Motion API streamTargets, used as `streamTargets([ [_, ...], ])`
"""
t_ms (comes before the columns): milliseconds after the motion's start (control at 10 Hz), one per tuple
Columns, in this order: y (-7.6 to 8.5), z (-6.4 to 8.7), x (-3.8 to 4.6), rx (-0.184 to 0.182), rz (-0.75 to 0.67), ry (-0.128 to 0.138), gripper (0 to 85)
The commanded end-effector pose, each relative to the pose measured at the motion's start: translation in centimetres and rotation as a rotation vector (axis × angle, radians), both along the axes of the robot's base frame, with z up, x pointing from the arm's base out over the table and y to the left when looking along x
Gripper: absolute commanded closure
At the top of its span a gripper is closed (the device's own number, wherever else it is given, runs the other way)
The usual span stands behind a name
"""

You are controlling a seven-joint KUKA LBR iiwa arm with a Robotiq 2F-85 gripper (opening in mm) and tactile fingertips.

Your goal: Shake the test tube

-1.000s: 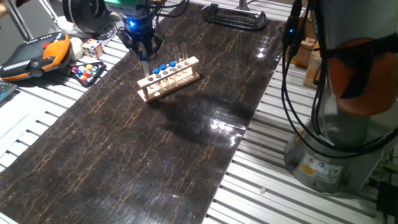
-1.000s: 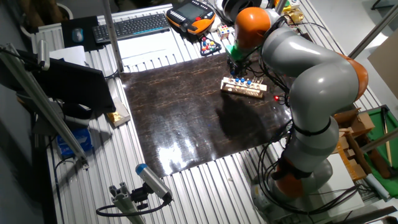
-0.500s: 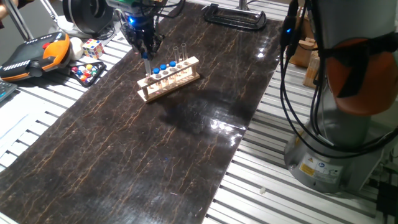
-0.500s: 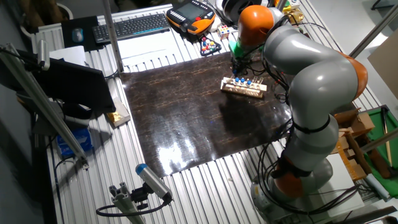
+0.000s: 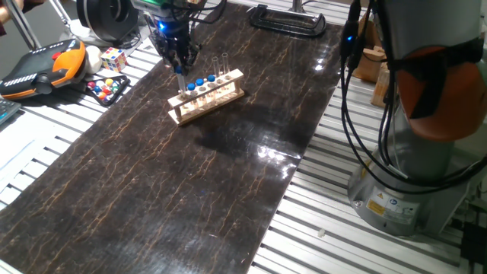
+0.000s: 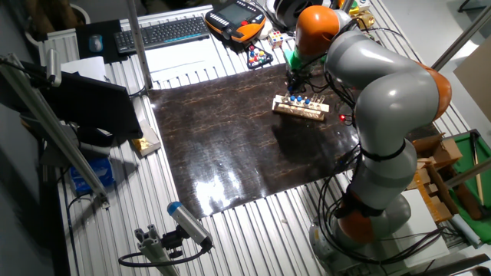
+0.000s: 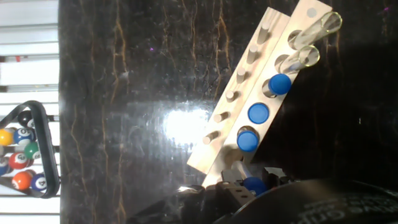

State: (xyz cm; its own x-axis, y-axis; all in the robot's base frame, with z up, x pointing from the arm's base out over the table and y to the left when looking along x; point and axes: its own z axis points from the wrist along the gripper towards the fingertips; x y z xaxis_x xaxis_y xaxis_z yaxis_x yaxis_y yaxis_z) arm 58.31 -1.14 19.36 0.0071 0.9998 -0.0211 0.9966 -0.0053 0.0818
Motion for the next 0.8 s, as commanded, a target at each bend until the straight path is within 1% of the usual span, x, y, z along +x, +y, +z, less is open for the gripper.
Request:
streamTargets([
  [0,-0.1,-0.2,0.04,0.002,-0.005,0.000,84.3],
  [200,-0.4,-0.5,0.12,0.000,-0.018,0.001,84.3],
  [600,-0.9,-1.4,0.44,0.023,-0.054,0.013,84.3],
  [700,-0.9,-1.5,0.46,0.023,-0.055,0.016,84.3],
])
